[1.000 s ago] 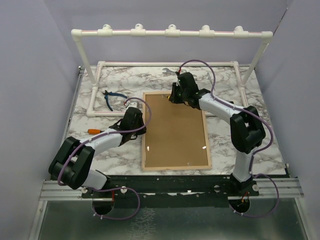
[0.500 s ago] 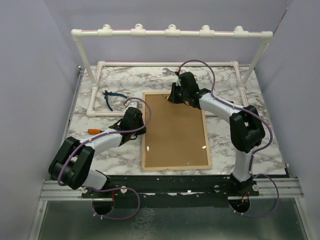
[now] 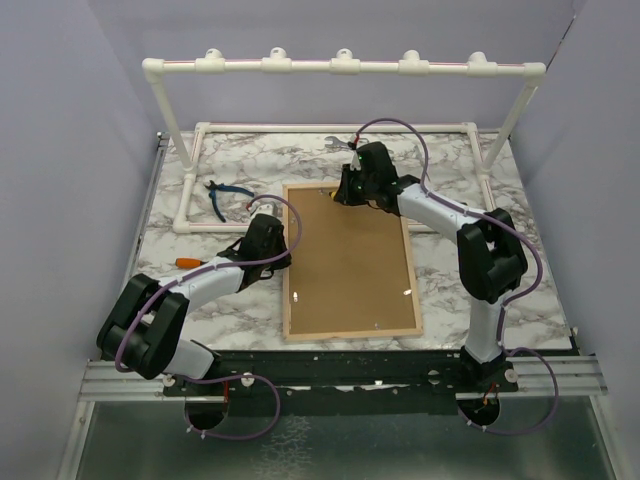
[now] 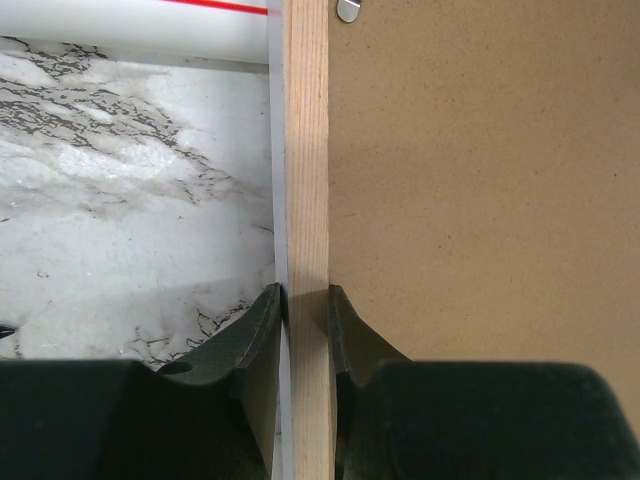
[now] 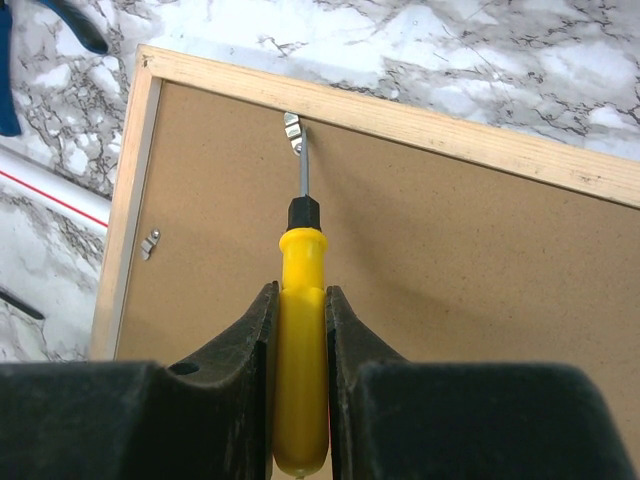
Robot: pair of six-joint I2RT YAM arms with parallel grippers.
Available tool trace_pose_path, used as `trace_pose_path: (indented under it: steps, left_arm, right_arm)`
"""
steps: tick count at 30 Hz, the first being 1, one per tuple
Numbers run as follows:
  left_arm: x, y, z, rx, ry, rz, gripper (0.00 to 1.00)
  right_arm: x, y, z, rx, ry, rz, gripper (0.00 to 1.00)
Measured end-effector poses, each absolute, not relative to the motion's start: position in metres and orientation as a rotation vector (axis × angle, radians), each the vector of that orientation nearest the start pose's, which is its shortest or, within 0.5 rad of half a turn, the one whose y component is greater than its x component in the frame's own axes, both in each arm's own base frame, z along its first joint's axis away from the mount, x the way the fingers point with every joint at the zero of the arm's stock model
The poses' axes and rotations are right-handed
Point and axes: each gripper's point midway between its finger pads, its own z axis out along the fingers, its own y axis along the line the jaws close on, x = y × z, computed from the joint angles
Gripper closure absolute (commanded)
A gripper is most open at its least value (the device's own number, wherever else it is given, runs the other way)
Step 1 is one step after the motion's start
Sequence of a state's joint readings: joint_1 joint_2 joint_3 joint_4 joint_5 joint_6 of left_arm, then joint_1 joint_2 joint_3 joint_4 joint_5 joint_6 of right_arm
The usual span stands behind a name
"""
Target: Take the photo out of the frame
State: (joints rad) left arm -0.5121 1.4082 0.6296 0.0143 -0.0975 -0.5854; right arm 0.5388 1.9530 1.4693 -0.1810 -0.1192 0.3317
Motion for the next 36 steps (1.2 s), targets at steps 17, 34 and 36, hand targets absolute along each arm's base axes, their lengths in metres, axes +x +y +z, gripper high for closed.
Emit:
trace_pose_path:
  steps: [17,34,36]
  left_arm:
    - [0.303,-0.177,0.046,-0.138,2.367,-0.430,0.83]
    - [0.303,-0.177,0.046,-0.137,2.366,-0.430,0.83]
    - [0.303,-0.177,0.046,-0.138,2.367,-0.429,0.83]
  right_arm:
    - [0.445,0.296,0.114,-0.246,2.279,0.499,0.99]
    - [0.440,0.303,0.114,-0.312,2.282,0.574,0.99]
    - [0.441,0.303,0.114,-0.325,2.283,0.593,0.99]
